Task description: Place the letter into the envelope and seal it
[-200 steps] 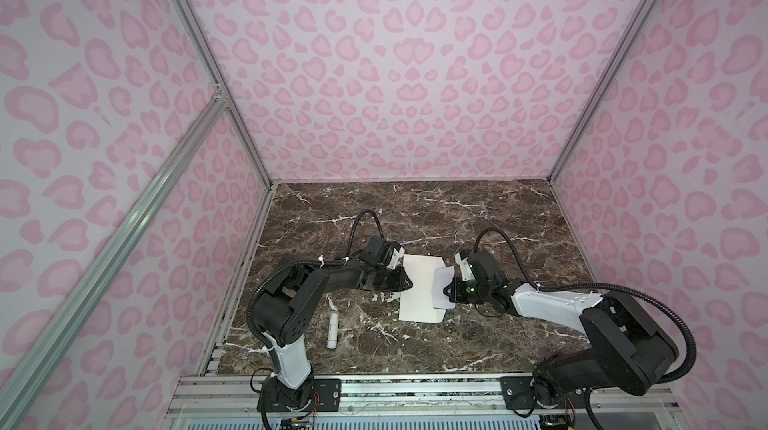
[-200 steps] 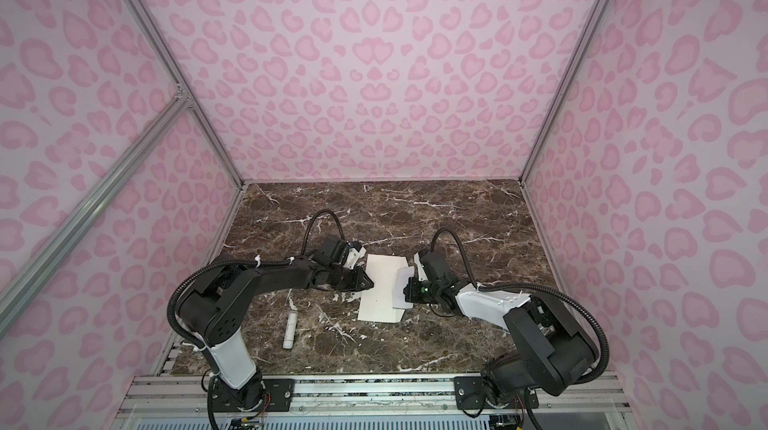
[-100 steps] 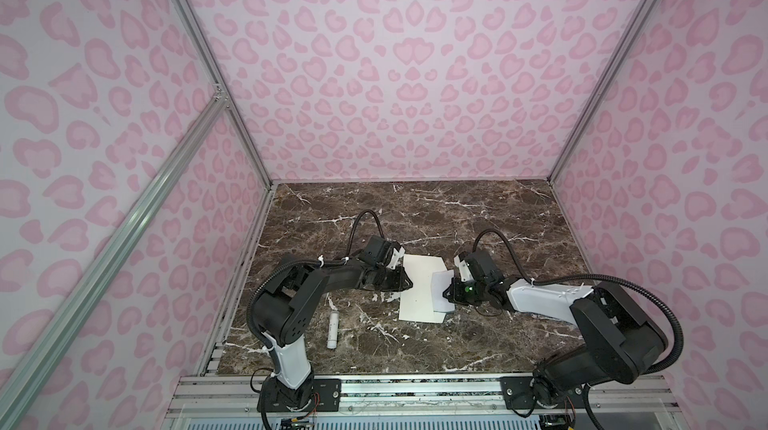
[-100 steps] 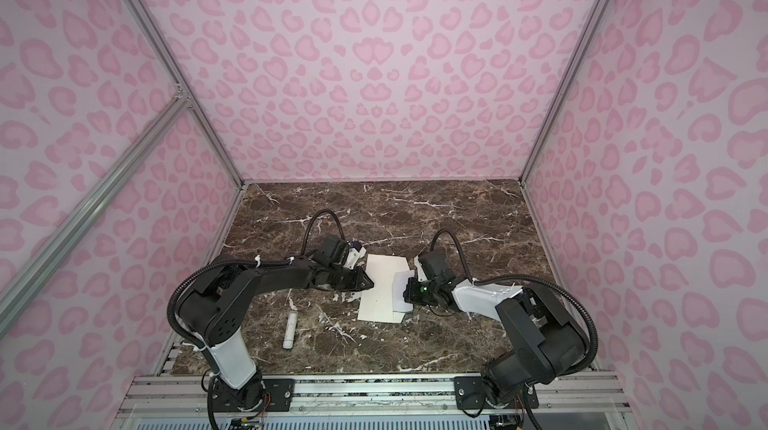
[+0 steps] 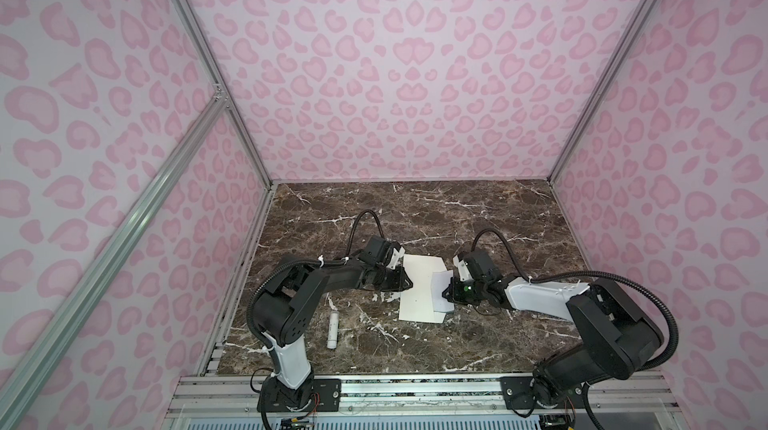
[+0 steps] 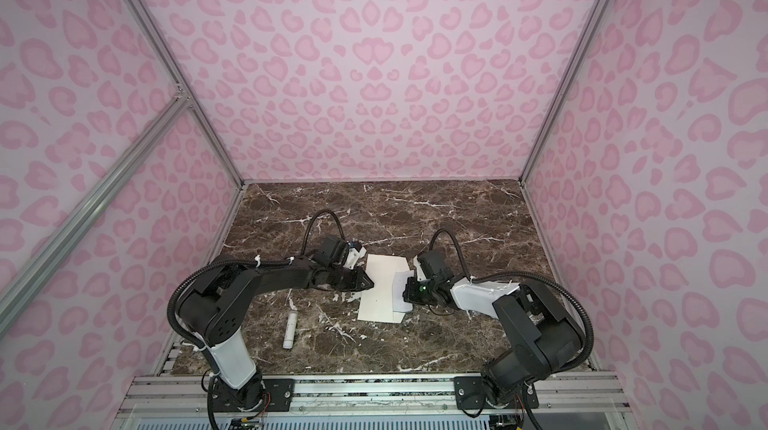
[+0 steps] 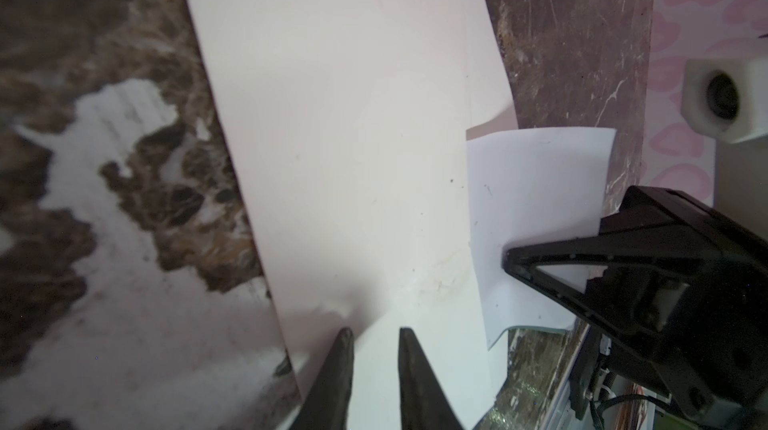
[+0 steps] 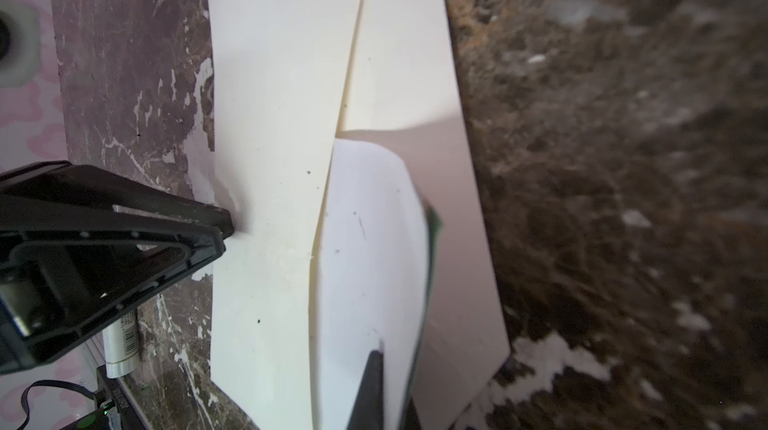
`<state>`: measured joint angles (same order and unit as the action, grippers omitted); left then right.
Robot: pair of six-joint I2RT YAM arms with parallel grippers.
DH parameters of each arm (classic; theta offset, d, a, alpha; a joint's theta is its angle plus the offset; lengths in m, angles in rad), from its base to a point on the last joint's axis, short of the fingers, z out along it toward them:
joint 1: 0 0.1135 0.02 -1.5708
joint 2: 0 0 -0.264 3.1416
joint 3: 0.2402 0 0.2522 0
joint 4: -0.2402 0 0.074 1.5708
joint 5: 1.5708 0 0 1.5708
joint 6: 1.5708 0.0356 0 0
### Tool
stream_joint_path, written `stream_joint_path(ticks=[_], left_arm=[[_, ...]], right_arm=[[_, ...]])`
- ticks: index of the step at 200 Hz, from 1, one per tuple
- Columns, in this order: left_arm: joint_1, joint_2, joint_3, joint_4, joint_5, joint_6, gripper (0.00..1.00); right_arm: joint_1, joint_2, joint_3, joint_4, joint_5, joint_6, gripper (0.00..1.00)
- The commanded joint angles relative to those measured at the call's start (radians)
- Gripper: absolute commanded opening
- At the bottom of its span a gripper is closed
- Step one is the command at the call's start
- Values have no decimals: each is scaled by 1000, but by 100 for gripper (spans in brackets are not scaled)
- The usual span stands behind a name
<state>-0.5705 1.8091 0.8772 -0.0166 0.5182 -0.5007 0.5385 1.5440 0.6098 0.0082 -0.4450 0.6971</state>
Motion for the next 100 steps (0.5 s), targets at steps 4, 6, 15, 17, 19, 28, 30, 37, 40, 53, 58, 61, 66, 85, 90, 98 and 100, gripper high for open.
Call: stream_joint_path(ticks=[4, 6, 15, 17, 19, 28, 30, 37, 40, 53, 58, 61, 66, 85, 90, 98, 100], left_arm=[[5, 19, -12, -157, -133, 17, 24], [5, 21, -13, -159, -133, 17, 25], [4, 22, -11, -158, -132, 17, 25], [4, 22, -11, -158, -132, 17, 25], [4, 22, -11, -157, -132, 17, 25], [5, 24, -11, -156, -132, 17, 25], [6, 24, -11, -156, -132, 17, 25], [6, 24, -11, -157, -131, 17, 25], [6, 24, -11, -155, -131, 17, 25], [6, 25, -10, -155, -129, 17, 25], [6, 27, -9, -155, -129, 17, 25], [5, 26, -9, -154, -129, 17, 25], [6, 26, -8, -155, -129, 17, 25], [6, 25, -9, -155, -129, 19, 25], [6, 25, -10, -155, -129, 20, 25], [6, 24, -7, -155, -129, 21, 25], [7, 25, -7, -155, -129, 21, 25]], right_arm=[[1, 13, 11, 18, -7, 6, 4], [0, 13, 12, 18, -7, 6, 4], [0, 16, 14, 16, -9, 7, 4], [1, 16, 16, 18, -9, 8, 4], [1, 16, 16, 18, -8, 8, 4], [1, 18, 20, 19, -8, 11, 4], [0, 19, 19, 20, -9, 10, 4], [1, 21, 21, 21, -9, 13, 4], [1, 22, 21, 23, -9, 14, 4], [3, 27, 25, 26, -13, 16, 4], [3, 29, 25, 28, -14, 16, 4], [2, 30, 25, 29, -15, 18, 5], [2, 33, 26, 31, -15, 20, 5], [5, 39, 28, 39, -17, 25, 5], [5, 40, 31, 40, -18, 24, 5], [8, 42, 35, 42, -19, 25, 5], [8, 44, 36, 41, -20, 26, 5]])
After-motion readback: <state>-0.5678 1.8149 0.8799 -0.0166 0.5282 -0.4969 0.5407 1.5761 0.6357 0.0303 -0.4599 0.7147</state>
